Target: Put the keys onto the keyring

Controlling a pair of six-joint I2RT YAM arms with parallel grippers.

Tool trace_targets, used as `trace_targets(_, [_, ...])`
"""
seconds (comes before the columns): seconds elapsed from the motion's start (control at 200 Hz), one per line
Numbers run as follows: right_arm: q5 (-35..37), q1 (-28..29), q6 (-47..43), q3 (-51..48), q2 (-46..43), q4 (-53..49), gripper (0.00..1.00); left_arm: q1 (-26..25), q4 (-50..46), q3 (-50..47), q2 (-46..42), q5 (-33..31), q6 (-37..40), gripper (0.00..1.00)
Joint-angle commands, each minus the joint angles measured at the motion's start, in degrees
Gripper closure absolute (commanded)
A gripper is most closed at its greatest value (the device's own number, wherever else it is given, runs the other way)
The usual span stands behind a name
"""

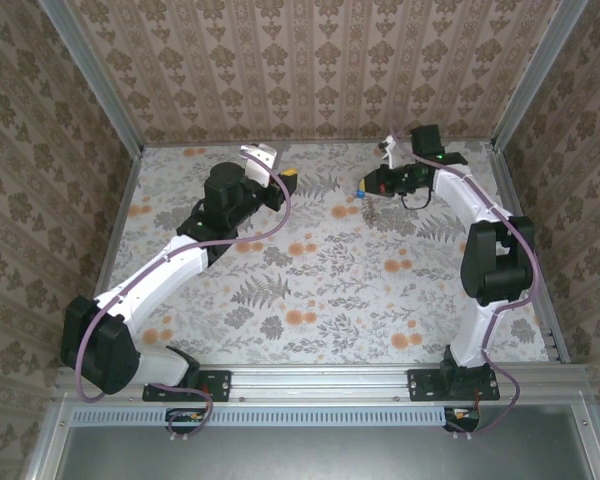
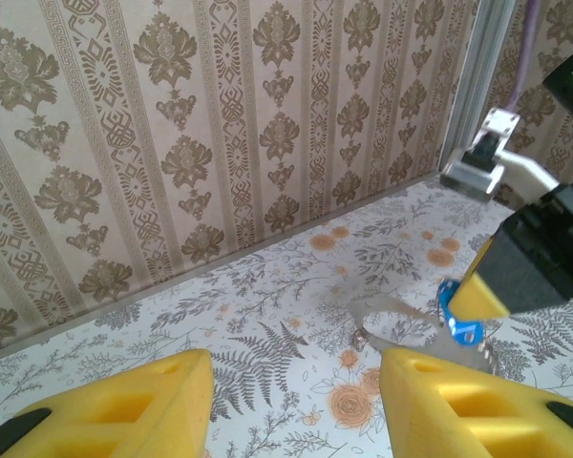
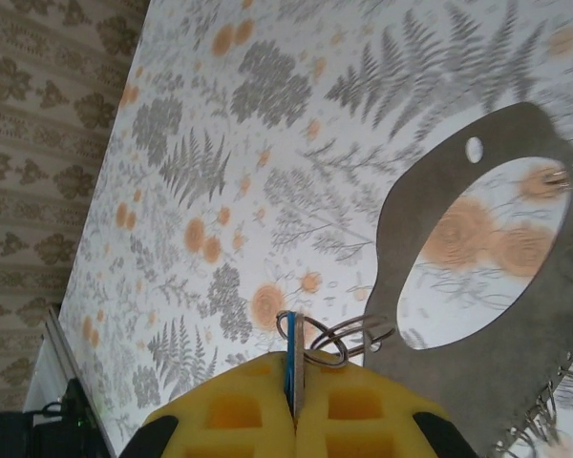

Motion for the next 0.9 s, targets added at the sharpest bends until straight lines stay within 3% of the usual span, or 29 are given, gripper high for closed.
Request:
trace_targets(0.0, [1.7,3.2,3.7,-3.1,1.8,4.5,1.00,0.3,0.6,-1.0,-1.1,0.9,-1.6,0.50])
trace_targets(0.3, [5.7,12.2,12.1,-8.1,6.8,12.1,1.00,-0.1,0.4,-1.5,-2.0,1.6,-3.7,0.50])
trace_targets(0.58, [7.2,16.6,23.4,-8.3,12.5,19.4,1.00,-0.8,0.1,-1.1,-2.0,1.6,-5.0,0.50])
trace_targets(0.845, [5.0,19.5,28.4,-7.4,15.7,23.8,1.00,-1.7,-0.1,-0.7,-1.6,1.3,-5.2,0.50])
trace_targets(0.895, [3.9,20.3,29.1,-7.4,15.5,24.7,0.92,-1.7,0.0,-0.6,-1.4,1.2,-5.2,0.50])
